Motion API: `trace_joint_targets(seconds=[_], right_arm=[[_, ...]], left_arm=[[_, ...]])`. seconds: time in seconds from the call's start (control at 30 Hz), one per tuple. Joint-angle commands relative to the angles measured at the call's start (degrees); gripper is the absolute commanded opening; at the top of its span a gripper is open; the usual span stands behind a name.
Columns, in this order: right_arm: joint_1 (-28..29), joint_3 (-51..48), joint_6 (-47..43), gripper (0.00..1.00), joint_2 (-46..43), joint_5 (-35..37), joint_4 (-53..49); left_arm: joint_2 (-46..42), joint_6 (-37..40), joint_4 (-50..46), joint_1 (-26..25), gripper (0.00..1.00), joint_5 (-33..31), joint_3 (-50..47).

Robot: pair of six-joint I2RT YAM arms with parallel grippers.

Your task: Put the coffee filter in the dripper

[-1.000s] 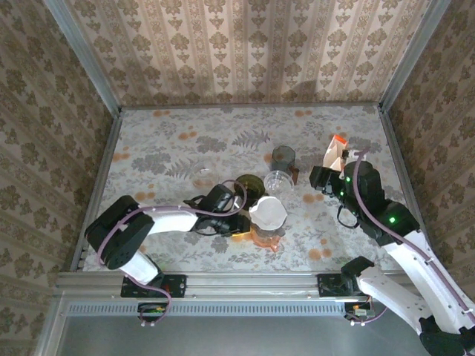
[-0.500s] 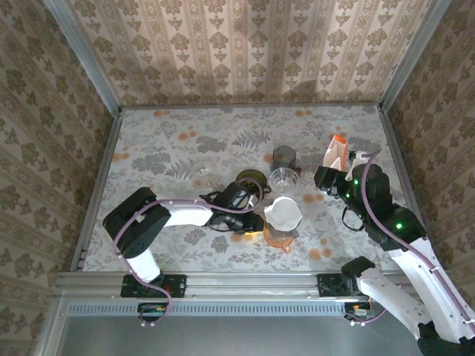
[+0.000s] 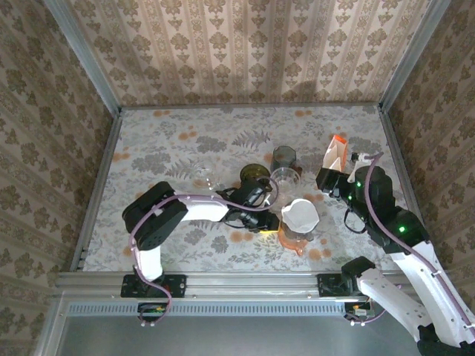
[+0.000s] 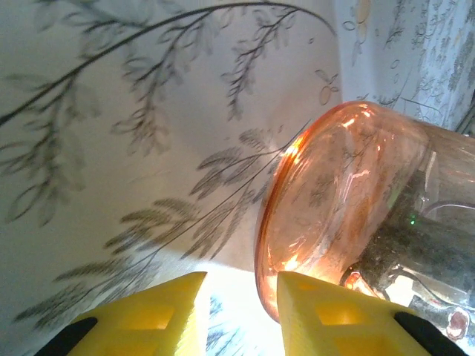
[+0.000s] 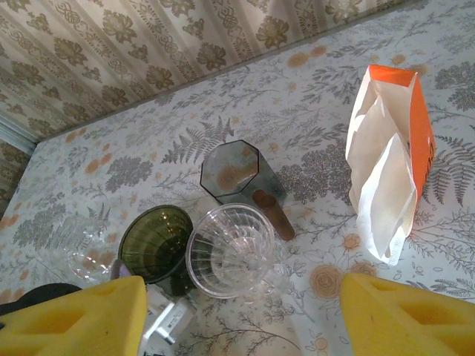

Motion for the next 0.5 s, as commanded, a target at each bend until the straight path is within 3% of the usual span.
trace_joint_targets(seconds=[0.0, 0.23, 0.47], right_arm=[[-0.35, -0.17, -0.18, 0.71, -0.80, -0.44, -1.99], [-0.44, -0.44, 0.16, 0.71, -0.78, -0.94, -1.55], [-0.44, 1.08, -0.53, 0.73, 0.61, -3.08, -0.71]], left_arm=[[1.09, 1.54, 0.29, -0.90, 0.33, 2.22, 2.02], [2.39, 1.68, -0.43, -1.74, 0.33, 2.78, 3.97], [-6.05, 1.75, 0.67, 0.62, 0.42, -0.41, -2.13]])
